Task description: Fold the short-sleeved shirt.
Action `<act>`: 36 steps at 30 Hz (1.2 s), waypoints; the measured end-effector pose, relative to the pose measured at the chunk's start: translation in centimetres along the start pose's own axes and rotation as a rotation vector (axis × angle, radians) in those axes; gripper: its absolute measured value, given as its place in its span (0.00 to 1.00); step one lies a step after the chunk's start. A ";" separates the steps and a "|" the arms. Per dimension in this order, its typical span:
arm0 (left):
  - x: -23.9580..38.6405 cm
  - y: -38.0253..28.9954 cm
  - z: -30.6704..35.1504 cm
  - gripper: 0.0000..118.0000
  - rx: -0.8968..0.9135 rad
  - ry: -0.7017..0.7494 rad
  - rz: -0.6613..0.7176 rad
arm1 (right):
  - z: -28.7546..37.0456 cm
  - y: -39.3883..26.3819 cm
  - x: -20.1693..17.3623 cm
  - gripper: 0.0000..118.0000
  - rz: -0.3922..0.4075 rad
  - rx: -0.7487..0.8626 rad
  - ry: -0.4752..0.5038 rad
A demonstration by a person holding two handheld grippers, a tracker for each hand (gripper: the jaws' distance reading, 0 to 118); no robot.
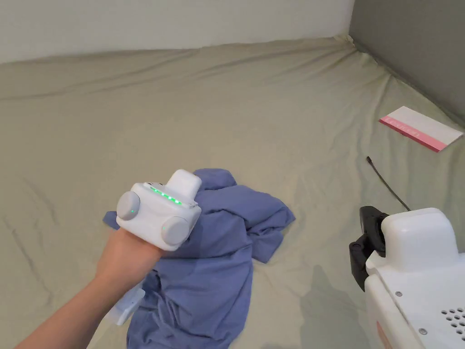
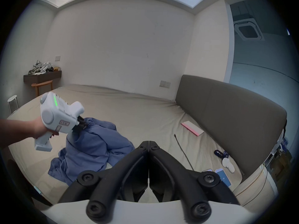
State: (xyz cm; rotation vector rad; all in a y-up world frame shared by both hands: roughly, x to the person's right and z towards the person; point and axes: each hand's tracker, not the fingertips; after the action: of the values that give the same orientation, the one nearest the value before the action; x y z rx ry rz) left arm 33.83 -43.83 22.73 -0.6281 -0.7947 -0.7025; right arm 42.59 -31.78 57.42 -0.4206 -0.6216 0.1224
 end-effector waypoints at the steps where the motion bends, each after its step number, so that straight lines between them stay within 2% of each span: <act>1: 0.4 -0.6 -0.2 0.00 -0.006 -0.001 0.002 | -0.3 -0.2 0.0 0.01 0.001 -0.008 0.002; 3: -0.3 -1.3 -0.3 0.05 -0.021 -0.010 0.035 | -0.8 -0.5 0.0 0.01 0.001 -0.022 0.011; 4: -0.8 -1.4 0.0 0.23 -0.030 -0.025 0.084 | -0.9 -0.5 0.0 0.01 0.000 -0.028 0.019; 6: -1.7 -1.5 1.6 0.80 -0.015 -0.057 0.174 | -1.0 -0.2 0.0 0.01 -0.003 -0.031 0.032; 7: -2.4 -1.6 2.6 1.00 0.020 -0.056 0.199 | -0.9 0.0 0.0 0.01 -0.003 -0.029 0.039; 8: -3.0 -1.7 4.2 0.96 0.140 -0.044 0.253 | -0.9 0.3 0.0 0.01 -0.002 -0.023 0.044; 10: -3.8 -1.4 7.5 0.96 0.159 -0.004 0.259 | -0.5 1.2 -0.1 0.01 0.001 -0.003 0.049; 16: -5.9 -3.8 19.9 0.95 0.434 0.103 0.423 | 1.3 4.9 -1.1 0.01 -0.021 0.116 0.075; 19: -5.7 -5.5 25.5 0.91 0.538 0.172 0.491 | 2.5 6.7 -2.3 0.01 -0.023 0.173 0.095; 20: -5.4 -6.3 27.1 0.86 0.530 0.185 0.523 | 2.9 7.1 -2.8 0.01 -0.022 0.192 0.102; 21: -4.9 -6.6 28.3 0.76 0.545 0.204 0.537 | 3.2 7.5 -3.2 0.01 -0.022 0.205 0.111; 23: -4.0 -8.2 30.8 0.38 0.566 0.240 0.585 | 3.8 8.1 -4.5 0.01 -0.018 0.217 0.115; 24: -3.7 -8.7 32.2 0.27 0.656 0.273 0.550 | 4.0 8.3 -5.1 0.01 -0.016 0.219 0.107; 26: -2.4 -9.5 33.6 0.13 0.684 0.306 0.532 | 4.3 8.3 -6.0 0.01 -0.015 0.230 0.120; 27: -1.8 -9.8 34.0 0.03 0.695 0.344 0.506 | 4.4 8.3 -6.4 0.01 -0.017 0.233 0.133; 28: -1.1 -10.2 34.1 0.00 0.670 0.368 0.499 | 4.6 8.3 -6.8 0.01 -0.016 0.235 0.144; 30: -0.2 -10.6 34.1 0.00 0.696 0.424 0.465 | 4.9 8.1 -7.6 0.01 -0.008 0.241 0.153; 36: 0.6 -10.8 33.3 0.00 0.663 0.416 0.435 | 6.5 7.9 -9.0 0.01 0.070 0.278 0.160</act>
State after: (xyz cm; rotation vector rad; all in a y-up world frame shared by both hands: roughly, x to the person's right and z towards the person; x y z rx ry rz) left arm 12.17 -26.41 44.06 -0.0326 -0.4351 -0.1317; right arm 31.58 -24.44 54.01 -0.1811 -0.4245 0.2364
